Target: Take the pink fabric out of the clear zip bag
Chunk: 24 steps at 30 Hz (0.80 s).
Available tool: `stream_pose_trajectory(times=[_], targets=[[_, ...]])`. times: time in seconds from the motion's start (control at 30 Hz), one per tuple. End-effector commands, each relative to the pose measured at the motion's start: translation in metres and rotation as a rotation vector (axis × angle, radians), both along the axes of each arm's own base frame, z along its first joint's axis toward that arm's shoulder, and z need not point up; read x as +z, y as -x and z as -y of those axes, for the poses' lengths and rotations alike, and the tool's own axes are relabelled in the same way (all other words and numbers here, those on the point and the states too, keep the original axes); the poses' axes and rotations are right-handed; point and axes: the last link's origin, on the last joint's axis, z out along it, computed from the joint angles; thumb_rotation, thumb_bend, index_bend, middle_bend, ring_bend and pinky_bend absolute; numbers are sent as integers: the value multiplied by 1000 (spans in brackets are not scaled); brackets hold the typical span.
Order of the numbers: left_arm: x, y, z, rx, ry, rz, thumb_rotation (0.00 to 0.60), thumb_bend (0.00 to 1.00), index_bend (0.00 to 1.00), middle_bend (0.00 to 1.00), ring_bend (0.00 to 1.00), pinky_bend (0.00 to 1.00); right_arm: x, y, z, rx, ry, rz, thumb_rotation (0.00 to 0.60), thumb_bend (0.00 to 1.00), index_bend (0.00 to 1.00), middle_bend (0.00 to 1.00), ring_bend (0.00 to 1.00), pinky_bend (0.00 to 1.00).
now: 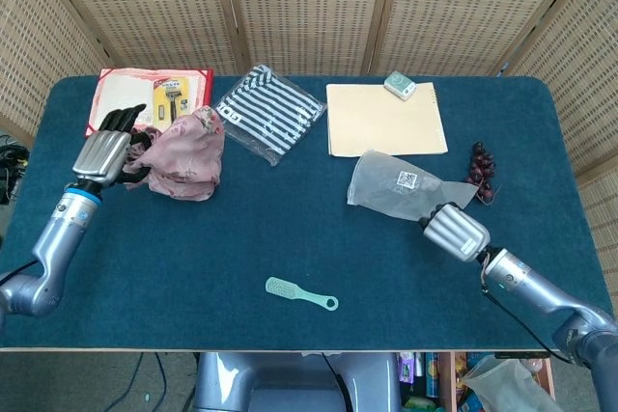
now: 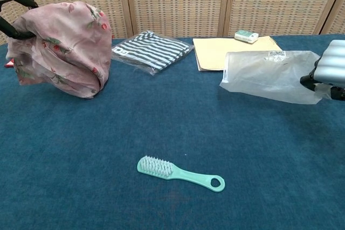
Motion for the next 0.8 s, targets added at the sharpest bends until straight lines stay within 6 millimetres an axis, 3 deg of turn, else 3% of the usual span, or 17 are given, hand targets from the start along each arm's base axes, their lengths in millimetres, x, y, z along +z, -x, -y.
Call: stream_pose_trajectory(times=[0.03, 0.07, 0.17, 0.3, 0.4, 0.6, 0.8], targets=[[13, 8, 18, 27, -19, 3, 600, 51, 0, 0, 0, 0, 3, 0, -12, -132, 60, 94, 600, 0, 0, 31, 46, 171], [17, 9, 24, 28, -32, 15, 600, 41, 0, 0, 0, 0, 6, -2, -17, -147, 63, 127, 600, 0, 0, 0, 1, 77], [30, 15, 39, 25, -69, 16, 600, 24, 0, 0, 0, 0, 15, -6, -31, -192, 68, 204, 600, 0, 0, 0, 0, 3], [54, 30, 80, 40, -157, 50, 600, 20, 0, 0, 0, 0, 36, -7, -65, -291, 95, 381, 600, 0, 0, 0, 0, 0], [60, 40, 105, 53, -209, 49, 600, 19, 0, 0, 0, 0, 45, -6, -83, -341, 137, 470, 600, 0, 0, 0, 0, 0], [59, 59, 163, 91, -292, 6, 600, 19, 0, 0, 0, 0, 58, 0, -116, -475, 228, 699, 600, 0, 0, 0, 0, 0], [54, 56, 204, 136, -290, 5, 600, 18, 0, 0, 0, 0, 66, -4, -136, -495, 278, 832, 600, 0, 0, 0, 0, 0]])
